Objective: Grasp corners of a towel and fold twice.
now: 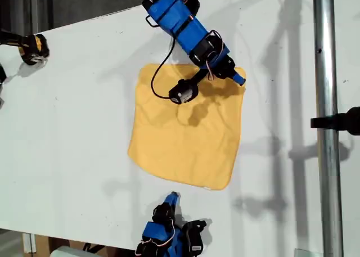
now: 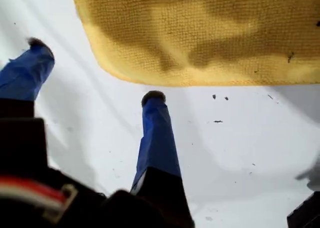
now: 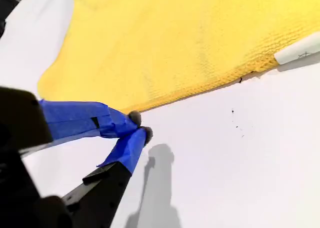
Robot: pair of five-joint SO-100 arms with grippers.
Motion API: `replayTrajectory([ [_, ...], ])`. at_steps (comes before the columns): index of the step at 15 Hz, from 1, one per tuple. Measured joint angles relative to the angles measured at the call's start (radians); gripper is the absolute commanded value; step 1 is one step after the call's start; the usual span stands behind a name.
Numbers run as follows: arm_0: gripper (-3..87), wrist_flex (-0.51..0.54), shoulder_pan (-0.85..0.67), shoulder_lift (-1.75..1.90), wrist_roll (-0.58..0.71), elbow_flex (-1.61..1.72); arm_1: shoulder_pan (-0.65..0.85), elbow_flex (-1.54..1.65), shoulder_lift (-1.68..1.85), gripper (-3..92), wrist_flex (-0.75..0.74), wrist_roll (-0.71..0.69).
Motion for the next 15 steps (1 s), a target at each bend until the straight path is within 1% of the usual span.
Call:
replayTrajectory([
  [1, -1.1, 0.000, 0.000, 0.000, 0.000, 0.000, 0.000, 0.000, -0.023, 37.0, -0.020, -0.003],
  [6, -1.1, 0.000, 0.000, 0.000, 0.000, 0.000, 0.003, 0.014, -0.074, 36.0, -0.025, -0.003],
  [9, -1.1, 0.000, 0.000, 0.000, 0.000, 0.000, 0.003, 0.049, -0.086, 31.6, -0.037, -0.003],
  [13, -1.1, 0.000, 0.000, 0.000, 0.000, 0.000, 0.023, 0.167, -0.094, 26.5, -0.186, -0.003],
  [15, -1.1, 0.000, 0.000, 0.000, 0.000, 0.000, 0.032, 0.167, -0.109, 23.5, -0.219, -0.005],
])
